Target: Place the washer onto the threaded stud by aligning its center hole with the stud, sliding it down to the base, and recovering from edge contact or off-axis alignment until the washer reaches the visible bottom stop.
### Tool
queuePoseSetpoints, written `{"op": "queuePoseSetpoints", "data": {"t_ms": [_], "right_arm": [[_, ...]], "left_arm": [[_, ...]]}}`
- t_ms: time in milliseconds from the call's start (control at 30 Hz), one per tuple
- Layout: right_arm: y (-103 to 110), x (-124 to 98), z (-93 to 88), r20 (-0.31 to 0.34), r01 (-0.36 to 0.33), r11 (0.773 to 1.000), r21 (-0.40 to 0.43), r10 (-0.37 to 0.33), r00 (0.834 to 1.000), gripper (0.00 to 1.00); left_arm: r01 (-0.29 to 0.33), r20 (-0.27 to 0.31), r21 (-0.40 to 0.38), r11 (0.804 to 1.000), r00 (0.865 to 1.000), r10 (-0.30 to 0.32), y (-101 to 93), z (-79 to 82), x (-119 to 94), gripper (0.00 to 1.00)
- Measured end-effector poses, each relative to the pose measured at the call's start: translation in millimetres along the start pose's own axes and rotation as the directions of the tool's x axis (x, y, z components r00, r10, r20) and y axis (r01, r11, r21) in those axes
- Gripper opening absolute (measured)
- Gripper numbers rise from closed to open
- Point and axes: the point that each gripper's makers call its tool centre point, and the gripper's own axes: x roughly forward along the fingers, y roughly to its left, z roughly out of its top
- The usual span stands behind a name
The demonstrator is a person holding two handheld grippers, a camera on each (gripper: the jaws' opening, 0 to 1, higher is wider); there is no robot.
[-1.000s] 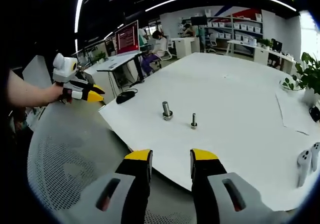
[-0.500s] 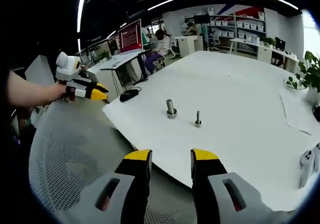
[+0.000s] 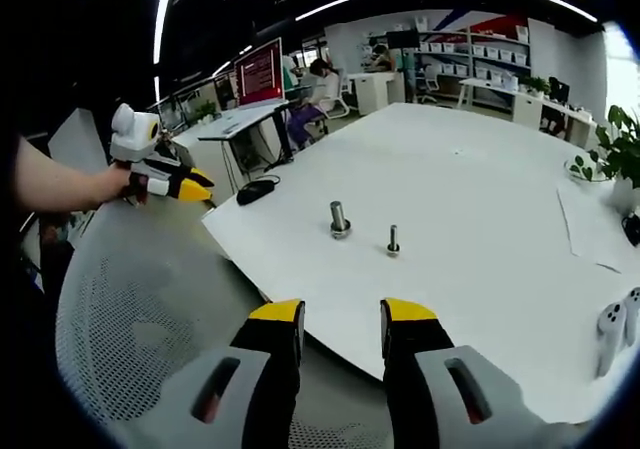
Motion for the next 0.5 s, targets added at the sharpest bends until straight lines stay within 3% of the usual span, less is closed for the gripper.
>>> {"op": "queuePoseSetpoints", "data": {"t_ms": [500], "right_arm": [[2.8, 1.7, -5.4, -0.030, -0.008, 1.000, -0.016, 0.008, 1.000, 0.33]], "left_arm": [[0.002, 0.023, -0.018, 1.000, 1.000, -0.001, 1.0, 2.4, -1.3, 0.25]]}}
